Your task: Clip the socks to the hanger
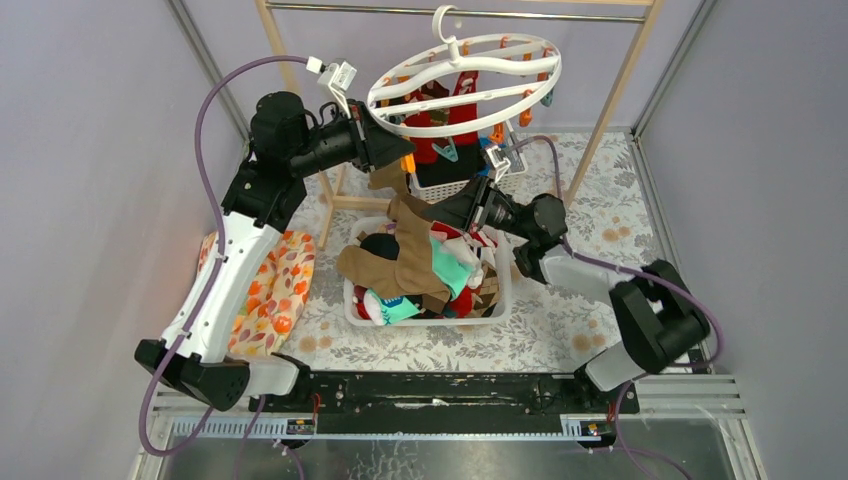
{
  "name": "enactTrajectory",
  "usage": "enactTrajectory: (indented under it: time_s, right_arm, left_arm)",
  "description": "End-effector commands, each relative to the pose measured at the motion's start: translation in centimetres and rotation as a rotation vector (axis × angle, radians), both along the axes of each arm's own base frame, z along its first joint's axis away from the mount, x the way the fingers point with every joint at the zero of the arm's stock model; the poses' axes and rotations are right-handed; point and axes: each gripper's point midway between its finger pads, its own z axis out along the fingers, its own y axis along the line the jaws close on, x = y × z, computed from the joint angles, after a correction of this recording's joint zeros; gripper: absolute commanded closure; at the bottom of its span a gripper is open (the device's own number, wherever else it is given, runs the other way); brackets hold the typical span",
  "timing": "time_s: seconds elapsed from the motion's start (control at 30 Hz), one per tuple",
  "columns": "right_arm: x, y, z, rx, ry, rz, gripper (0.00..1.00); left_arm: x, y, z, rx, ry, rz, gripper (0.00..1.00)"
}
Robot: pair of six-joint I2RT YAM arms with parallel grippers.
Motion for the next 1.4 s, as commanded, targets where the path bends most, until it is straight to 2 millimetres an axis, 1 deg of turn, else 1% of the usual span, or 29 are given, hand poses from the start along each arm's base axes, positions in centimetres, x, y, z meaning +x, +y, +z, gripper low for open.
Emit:
enactTrajectory:
  time_s: [0.0, 0.13, 0.33, 0.47, 0.57, 0.73, 1.03, 1.37]
  right_arm:
    - [-3.7, -0.8, 5.2, 0.123, -0.17, 0.289, 1.0]
    - [-2.4, -0.3, 5.5, 0.088, -0.194, 0.335, 1.0]
    - [-1.5, 0.5, 6.1, 0.033, -0.241, 0.42, 1.0]
    - [-0.6, 0.9, 6.2, 0.015, -0.252, 0.443, 1.0]
    - [-0.5, 1.0, 6.7, 0.02, -0.271, 0.445, 1.0]
    - [0.0, 1.0, 7.3, 0.033, -0.278, 0.435, 1.0]
    - [-0.9, 0.6, 7.9, 0.018, -0.317, 0.449, 1.0]
    - [0.2, 0.3, 9.2, 0.107, -0.312, 0.356, 1.0]
  left_arm:
    - [-1.1, 0.0, 2.5, -0.093, -0.032, -0.111, 1.0]
    - [-1.2, 0.1, 2.0, -0.094, -0.01, -0.148, 1.0]
    - [-1.7, -0.1, 1.0, -0.089, 0.017, -0.209, 1.0]
    - [-2.1, -0.2, 0.7, -0.089, 0.028, -0.246, 1.0]
    - [-2.4, -0.1, 0.4, -0.088, 0.044, -0.27, 1.0]
    - [-2.3, 0.0, 0.1, -0.086, 0.052, -0.275, 1.0]
    - [-1.8, 0.1, 0.2, -0.086, 0.045, -0.26, 1.0]
    - [-2.0, 0.2, 0.2, -0.08, 0.035, -0.264, 1.0]
